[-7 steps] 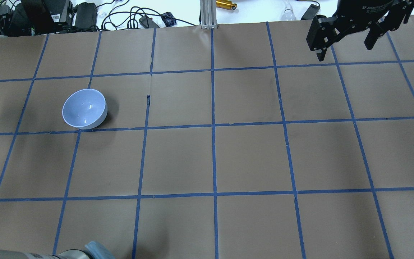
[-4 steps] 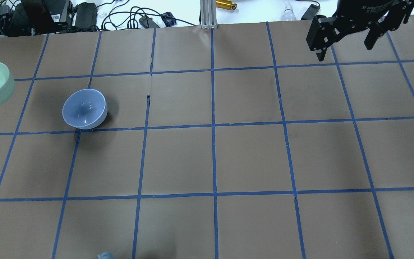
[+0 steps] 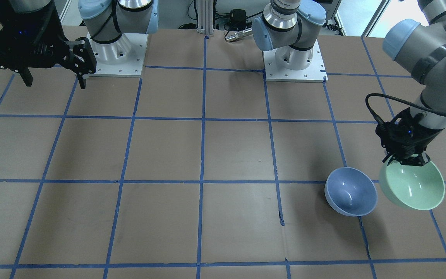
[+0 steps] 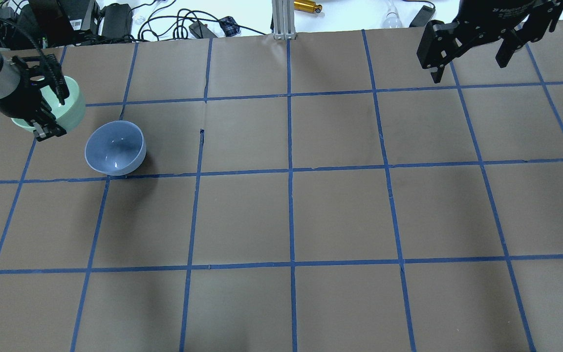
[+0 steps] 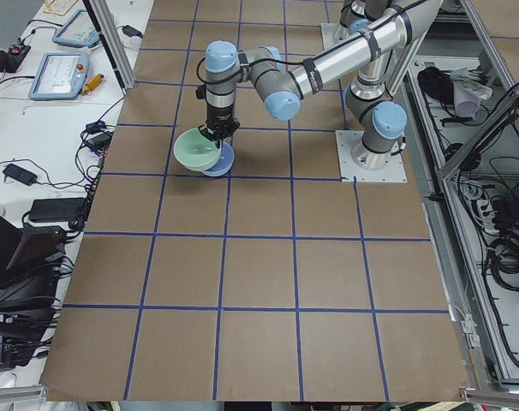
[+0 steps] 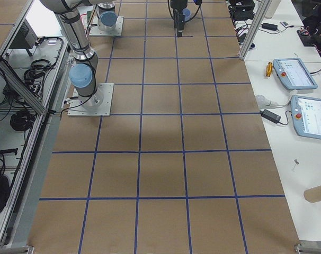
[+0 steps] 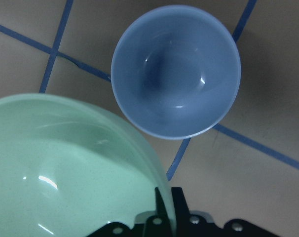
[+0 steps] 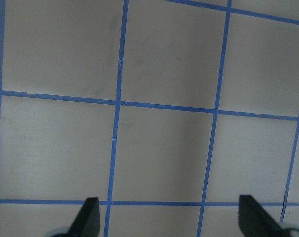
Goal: Stack green bowl on blue bowl
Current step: 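Lower the mint green bowl into the light blue bowl with left gripper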
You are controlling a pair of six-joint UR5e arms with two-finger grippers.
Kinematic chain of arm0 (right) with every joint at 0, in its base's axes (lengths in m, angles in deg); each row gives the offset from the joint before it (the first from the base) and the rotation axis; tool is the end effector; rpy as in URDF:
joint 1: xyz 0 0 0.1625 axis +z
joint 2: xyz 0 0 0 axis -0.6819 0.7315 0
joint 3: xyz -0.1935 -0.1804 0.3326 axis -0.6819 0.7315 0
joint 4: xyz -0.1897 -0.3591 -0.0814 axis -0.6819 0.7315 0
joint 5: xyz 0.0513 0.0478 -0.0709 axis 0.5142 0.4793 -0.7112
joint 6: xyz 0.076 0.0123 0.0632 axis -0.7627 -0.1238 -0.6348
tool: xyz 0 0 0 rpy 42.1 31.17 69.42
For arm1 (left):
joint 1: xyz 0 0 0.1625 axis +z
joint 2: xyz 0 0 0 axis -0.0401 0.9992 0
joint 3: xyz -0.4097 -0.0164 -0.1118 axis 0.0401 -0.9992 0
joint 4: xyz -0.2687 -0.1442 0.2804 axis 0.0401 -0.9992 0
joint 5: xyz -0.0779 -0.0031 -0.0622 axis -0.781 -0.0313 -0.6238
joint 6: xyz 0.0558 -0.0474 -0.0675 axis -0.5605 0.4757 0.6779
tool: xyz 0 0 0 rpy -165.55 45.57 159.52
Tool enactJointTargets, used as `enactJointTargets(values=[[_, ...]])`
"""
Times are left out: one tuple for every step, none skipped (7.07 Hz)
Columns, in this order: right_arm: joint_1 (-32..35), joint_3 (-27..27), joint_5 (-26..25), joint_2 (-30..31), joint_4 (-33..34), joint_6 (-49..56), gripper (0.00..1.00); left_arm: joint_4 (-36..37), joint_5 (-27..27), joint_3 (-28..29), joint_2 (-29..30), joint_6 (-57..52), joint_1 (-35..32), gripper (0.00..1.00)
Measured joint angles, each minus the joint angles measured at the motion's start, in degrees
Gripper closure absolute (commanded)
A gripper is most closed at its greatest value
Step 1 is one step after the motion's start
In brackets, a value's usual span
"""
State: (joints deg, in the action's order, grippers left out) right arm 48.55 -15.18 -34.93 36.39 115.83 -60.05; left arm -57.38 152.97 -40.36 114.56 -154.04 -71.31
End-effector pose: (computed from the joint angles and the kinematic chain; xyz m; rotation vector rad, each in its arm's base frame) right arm 0.1305 -0.5031 0.5560 0.1647 -2.9697 0.0541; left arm 0.0758 -0.5558 0.3563 1.5374 2.6047 -0.0448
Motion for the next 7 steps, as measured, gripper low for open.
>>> enactJointTargets(values=[[0.03,0.00,0.00,0.00,0.00,0.00,0.00,0.21,-0.04,-1.48,0.20,4.18,-1.77,1.00],[0.03,0.00,0.00,0.00,0.00,0.00,0.00,0.66,-0.08,-3.06,0.40,6.83,-2.77,1.00],[0.03,0.00,0.00,0.00,0.00,0.00,0.00,1.17,-0.23,-4.08,0.80,8.59,-3.33,1.00],[0.03,0.00,0.00,0.00,0.00,0.00,0.00,1.87,-0.43,-4.52,1.48,9.51,-3.80,1.00],[0.01,0.00,0.00,0.00,0.00,0.00,0.00,2.59,-0.53,-4.68,2.33,10.29,-4.44,1.00],[0.01,0.00,0.00,0.00,0.00,0.00,0.00,3.14,-0.55,-4.78,3.06,10.91,-5.06,0.64],[0.02,0.00,0.00,0.00,0.00,0.00,0.00,3.42,-0.50,-4.81,3.69,11.56,-5.38,0.01]])
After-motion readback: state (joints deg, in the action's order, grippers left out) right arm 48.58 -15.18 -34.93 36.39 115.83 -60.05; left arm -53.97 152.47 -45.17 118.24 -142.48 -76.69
